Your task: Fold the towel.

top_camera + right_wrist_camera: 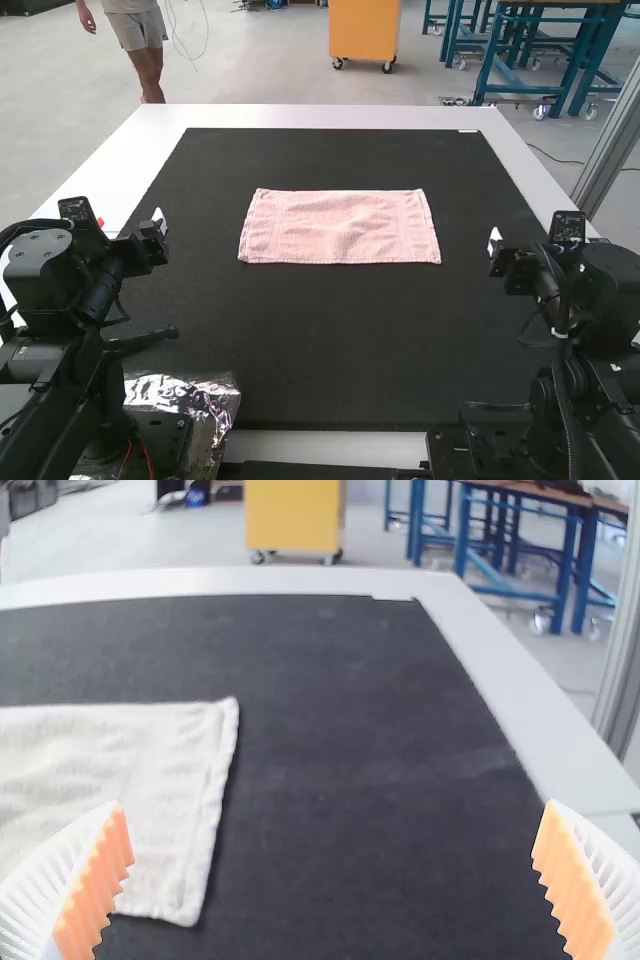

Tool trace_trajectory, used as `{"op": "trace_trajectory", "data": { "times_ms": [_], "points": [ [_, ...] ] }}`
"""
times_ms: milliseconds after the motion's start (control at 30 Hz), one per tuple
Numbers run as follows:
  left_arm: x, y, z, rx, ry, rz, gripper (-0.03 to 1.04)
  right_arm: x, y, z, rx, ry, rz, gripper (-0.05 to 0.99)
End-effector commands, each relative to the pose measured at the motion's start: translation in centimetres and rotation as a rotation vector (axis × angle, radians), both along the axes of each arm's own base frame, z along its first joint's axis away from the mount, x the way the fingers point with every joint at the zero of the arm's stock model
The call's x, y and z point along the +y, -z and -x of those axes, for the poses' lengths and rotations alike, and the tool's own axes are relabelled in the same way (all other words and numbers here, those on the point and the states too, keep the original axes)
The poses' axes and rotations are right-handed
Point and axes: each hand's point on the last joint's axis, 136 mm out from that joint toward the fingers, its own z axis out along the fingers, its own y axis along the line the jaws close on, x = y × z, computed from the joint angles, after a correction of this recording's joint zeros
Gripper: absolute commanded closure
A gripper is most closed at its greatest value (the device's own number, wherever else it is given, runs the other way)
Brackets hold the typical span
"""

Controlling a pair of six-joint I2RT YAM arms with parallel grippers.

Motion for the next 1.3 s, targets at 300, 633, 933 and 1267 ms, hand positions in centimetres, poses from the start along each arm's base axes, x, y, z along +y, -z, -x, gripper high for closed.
{"op": "trace_trajectory", "data": {
  "times_ms": [300,633,933,1267],
  "points": [
    [0.4,0.0,0.1,-0.008,-0.022,0.008,0.04,-0.1,0.0,0.0,-0.006,0.002,-0.008,0.01],
    [0.9,-2.1,0.2,-0.062,-0.052,-0.181,0.04,-1.4,-5.1,0.3,-0.21,0.079,0.058,0.01],
    [-0.4,-6.7,0.8,-0.215,-0.041,-0.466,0.08,-2.0,-6.4,0.5,-0.248,0.124,0.245,0.01],
    [-0.3,-14.2,3.4,-0.407,-0.136,-0.596,0.08,0.7,-13.7,2.1,-0.439,0.011,0.398,0.02]
  ]
}}
